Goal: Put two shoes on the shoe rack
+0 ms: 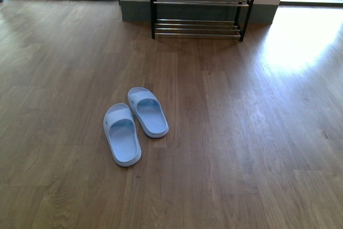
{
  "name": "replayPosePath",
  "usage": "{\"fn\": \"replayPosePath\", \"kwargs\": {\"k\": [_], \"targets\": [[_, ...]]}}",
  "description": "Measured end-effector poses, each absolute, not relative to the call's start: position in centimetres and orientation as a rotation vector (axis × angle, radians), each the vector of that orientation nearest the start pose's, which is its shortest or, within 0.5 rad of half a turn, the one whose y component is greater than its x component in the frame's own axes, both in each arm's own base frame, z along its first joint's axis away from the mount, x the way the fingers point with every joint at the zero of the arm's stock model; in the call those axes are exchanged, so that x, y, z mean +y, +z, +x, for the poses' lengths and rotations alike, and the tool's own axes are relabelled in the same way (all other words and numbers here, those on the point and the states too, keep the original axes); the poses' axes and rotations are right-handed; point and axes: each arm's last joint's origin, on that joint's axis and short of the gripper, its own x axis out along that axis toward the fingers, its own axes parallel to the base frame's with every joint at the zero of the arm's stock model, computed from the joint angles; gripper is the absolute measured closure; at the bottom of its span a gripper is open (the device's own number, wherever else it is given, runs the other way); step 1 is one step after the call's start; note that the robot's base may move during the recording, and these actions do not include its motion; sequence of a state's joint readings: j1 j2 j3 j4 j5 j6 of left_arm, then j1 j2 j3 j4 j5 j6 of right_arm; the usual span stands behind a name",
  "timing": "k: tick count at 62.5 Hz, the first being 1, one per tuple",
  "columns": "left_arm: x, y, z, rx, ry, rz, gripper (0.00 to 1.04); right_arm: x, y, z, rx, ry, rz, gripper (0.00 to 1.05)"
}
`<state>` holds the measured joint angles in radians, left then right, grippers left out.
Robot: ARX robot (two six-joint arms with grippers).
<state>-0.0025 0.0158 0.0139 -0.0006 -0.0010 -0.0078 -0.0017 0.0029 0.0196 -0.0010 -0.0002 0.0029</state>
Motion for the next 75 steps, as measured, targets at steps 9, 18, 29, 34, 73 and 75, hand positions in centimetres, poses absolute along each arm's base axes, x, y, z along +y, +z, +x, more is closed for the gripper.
{"fn": "replayPosePath", "kwargs": {"k": [9, 18, 29, 34, 73, 75], "targets": [[-0.02, 16.7, 9.78, 0.002, -0.002, -0.008, 0.09, -0.02, 16.99, 9.66, -0.016, -0.002, 0.003, 0.09], [-0.02, 16.7, 9.78, 0.002, -0.002, -0.008, 0.09, -0.02, 16.99, 9.66, -0.016, -0.002, 0.003, 0.09], [-0.02, 16.7, 9.78, 0.002, -0.002, -0.008, 0.09, -0.02, 16.99, 9.66, -0.016, -0.002, 0.003, 0.09], [-0.02, 16.7, 9.78, 0.002, -0.001, -0.008, 0.09, -0.02, 16.99, 9.66, -0.016, -0.002, 0.003, 0.09], [-0.02, 16.7, 9.78, 0.002, -0.002, -0.008, 0.09, -0.01, 16.99, 9.66, -0.016, -0.002, 0.003, 0.09], [-0.02, 16.7, 9.78, 0.002, -0.002, -0.008, 0.09, -0.01, 16.99, 9.66, -0.016, -0.001, 0.003, 0.09]]}}
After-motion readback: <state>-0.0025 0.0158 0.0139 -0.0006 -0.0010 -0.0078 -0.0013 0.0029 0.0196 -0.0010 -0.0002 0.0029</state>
